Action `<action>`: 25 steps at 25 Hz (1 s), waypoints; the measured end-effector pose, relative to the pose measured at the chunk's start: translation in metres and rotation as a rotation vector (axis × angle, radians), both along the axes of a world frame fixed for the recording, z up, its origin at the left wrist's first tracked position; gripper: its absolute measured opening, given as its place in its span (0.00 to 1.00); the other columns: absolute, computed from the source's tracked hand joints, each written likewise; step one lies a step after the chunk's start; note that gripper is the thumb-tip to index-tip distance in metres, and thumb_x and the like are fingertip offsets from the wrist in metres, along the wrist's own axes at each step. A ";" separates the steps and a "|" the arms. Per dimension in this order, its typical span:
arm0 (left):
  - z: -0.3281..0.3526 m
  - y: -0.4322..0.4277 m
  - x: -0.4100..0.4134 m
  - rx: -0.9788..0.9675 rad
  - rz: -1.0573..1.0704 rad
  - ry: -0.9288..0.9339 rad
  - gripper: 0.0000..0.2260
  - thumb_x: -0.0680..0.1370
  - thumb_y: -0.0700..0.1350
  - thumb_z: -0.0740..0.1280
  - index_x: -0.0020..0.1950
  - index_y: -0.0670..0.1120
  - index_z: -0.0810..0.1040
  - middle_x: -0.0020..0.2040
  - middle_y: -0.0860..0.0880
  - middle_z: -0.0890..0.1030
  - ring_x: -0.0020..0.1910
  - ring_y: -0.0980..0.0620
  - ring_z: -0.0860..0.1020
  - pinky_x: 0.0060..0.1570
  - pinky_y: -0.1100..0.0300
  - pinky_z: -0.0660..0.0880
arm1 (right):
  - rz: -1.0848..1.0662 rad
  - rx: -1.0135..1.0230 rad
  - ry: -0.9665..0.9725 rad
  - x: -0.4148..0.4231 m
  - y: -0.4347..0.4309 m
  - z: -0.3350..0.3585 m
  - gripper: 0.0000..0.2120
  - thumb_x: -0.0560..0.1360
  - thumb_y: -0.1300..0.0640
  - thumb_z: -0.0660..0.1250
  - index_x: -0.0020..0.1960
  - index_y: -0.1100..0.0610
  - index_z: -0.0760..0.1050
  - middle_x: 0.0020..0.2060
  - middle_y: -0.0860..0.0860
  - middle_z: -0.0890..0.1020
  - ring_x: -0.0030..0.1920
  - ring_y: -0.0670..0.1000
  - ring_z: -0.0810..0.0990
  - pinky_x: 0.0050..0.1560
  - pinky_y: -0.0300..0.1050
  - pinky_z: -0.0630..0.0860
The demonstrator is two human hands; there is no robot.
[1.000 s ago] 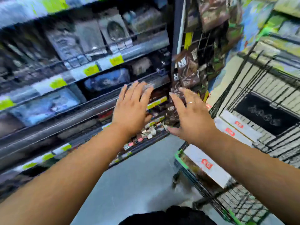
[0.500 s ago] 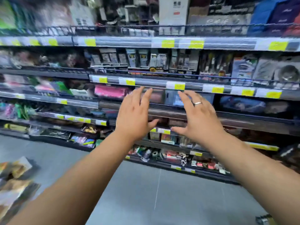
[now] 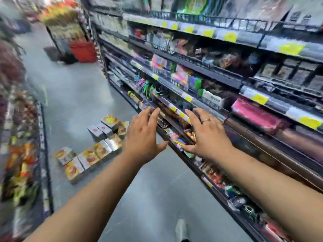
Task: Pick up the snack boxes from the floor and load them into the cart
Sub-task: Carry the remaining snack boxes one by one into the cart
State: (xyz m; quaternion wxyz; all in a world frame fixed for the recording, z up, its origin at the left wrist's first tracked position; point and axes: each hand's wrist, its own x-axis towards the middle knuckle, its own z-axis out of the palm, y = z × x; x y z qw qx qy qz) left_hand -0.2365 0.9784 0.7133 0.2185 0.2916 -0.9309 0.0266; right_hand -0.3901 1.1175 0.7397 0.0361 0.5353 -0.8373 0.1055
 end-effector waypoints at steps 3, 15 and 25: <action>-0.009 -0.082 0.021 0.043 0.164 -0.023 0.44 0.66 0.62 0.72 0.76 0.45 0.60 0.73 0.40 0.67 0.70 0.39 0.67 0.71 0.45 0.62 | 0.148 0.026 0.006 -0.002 -0.109 -0.010 0.50 0.64 0.34 0.72 0.77 0.46 0.51 0.76 0.49 0.57 0.73 0.57 0.60 0.72 0.54 0.58; -0.101 -0.341 0.204 0.344 0.775 -0.112 0.43 0.69 0.65 0.68 0.77 0.48 0.55 0.76 0.44 0.60 0.75 0.44 0.61 0.74 0.47 0.56 | 0.591 0.207 -0.035 0.120 -0.498 -0.094 0.45 0.65 0.41 0.74 0.76 0.46 0.55 0.73 0.51 0.62 0.67 0.59 0.67 0.66 0.54 0.64; -0.160 -0.599 0.255 0.532 0.735 -0.255 0.44 0.70 0.64 0.69 0.78 0.49 0.52 0.77 0.44 0.59 0.74 0.43 0.62 0.73 0.47 0.56 | 0.503 0.355 -0.180 0.177 -0.738 -0.174 0.45 0.65 0.41 0.74 0.76 0.47 0.56 0.74 0.52 0.62 0.68 0.59 0.67 0.66 0.52 0.65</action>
